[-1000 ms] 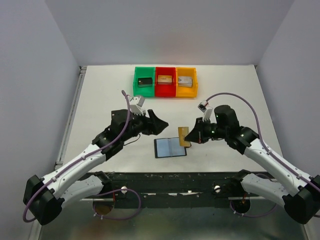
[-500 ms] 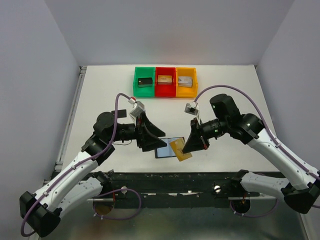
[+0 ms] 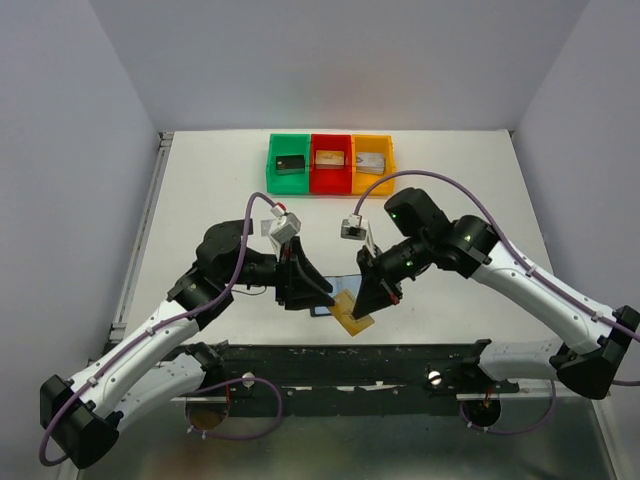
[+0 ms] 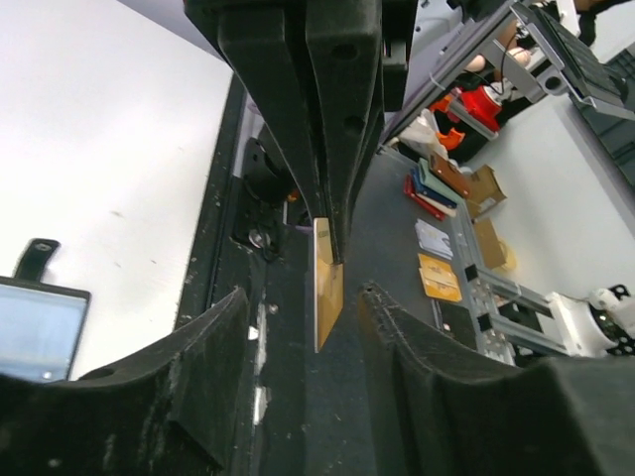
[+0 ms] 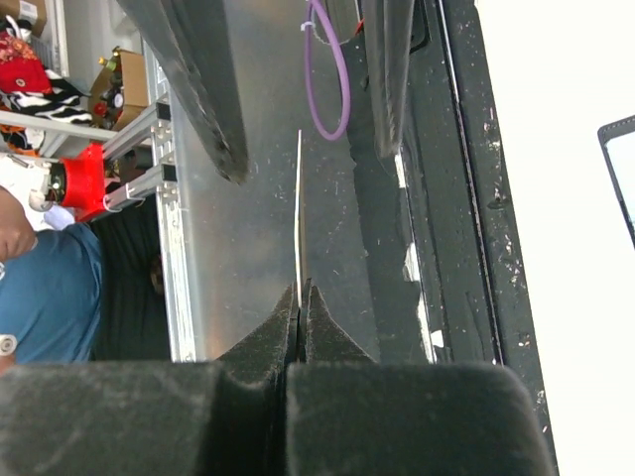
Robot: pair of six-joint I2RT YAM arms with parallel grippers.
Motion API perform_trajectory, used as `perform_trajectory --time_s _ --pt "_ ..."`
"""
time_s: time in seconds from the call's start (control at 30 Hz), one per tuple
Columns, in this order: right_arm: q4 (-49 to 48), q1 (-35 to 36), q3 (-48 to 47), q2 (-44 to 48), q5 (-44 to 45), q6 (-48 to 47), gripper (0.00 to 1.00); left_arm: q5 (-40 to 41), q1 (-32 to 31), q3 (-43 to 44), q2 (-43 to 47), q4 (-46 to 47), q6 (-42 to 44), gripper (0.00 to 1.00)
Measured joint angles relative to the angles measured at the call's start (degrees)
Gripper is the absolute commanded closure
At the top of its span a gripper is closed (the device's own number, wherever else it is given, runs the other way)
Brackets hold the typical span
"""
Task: Take the credit cards out of the card holder
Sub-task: Place the credit card at the center of the board.
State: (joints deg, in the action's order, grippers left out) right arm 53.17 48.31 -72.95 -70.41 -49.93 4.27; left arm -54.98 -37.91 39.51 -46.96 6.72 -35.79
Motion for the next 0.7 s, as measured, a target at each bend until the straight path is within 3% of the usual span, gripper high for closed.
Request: perform_trajectory --time_s 0.13,0.3,0.4,0.5,0.53,0.6,0.63,0.7 --pt "0.59 0.76 -2.16 -1.36 0.63 -0.33 1.00 -0.09 -1.95 0.00 -0.52 -2.19 1.55 0.51" --pt "1.64 1.68 -4.31 -2.82 1.31 -0.96 1.00 -0.11 -3.32 0.00 -0.98 -3.45 2.84 0.72" --pt "2.34 2.03 -4.72 -3.30 1.77 -1.33 1.00 -0.15 -3.52 0.00 -0.98 -3.58 3.28 0.77" --pt "2.80 2.23 -4.81 -3.67 2.34 -1.40 0.98 -0.15 -3.74 0.00 -0.98 -3.69 3.43 0.95" --pt "2.99 2.29 -4.83 -3.85 2.47 -1.44 0.89 -0.17 -3.74 0.00 -0.98 -3.72 3.48 1.00" --pt "3.41 2.38 -5.09 -4.11 2.97 -1.55 0.61 -0.20 -3.74 -0.02 -0.98 -3.76 3.48 1.00" --pt "3.56 2.38 -5.22 -4.17 3.30 -1.44 0.52 -0.20 -3.80 -0.07 -0.98 -3.67 3.50 1.00" --pt "3.43 2.51 -5.46 -4.13 4.57 -0.96 0.45 -0.15 -3.80 -0.37 -0.94 -3.39 3.45 1.00"
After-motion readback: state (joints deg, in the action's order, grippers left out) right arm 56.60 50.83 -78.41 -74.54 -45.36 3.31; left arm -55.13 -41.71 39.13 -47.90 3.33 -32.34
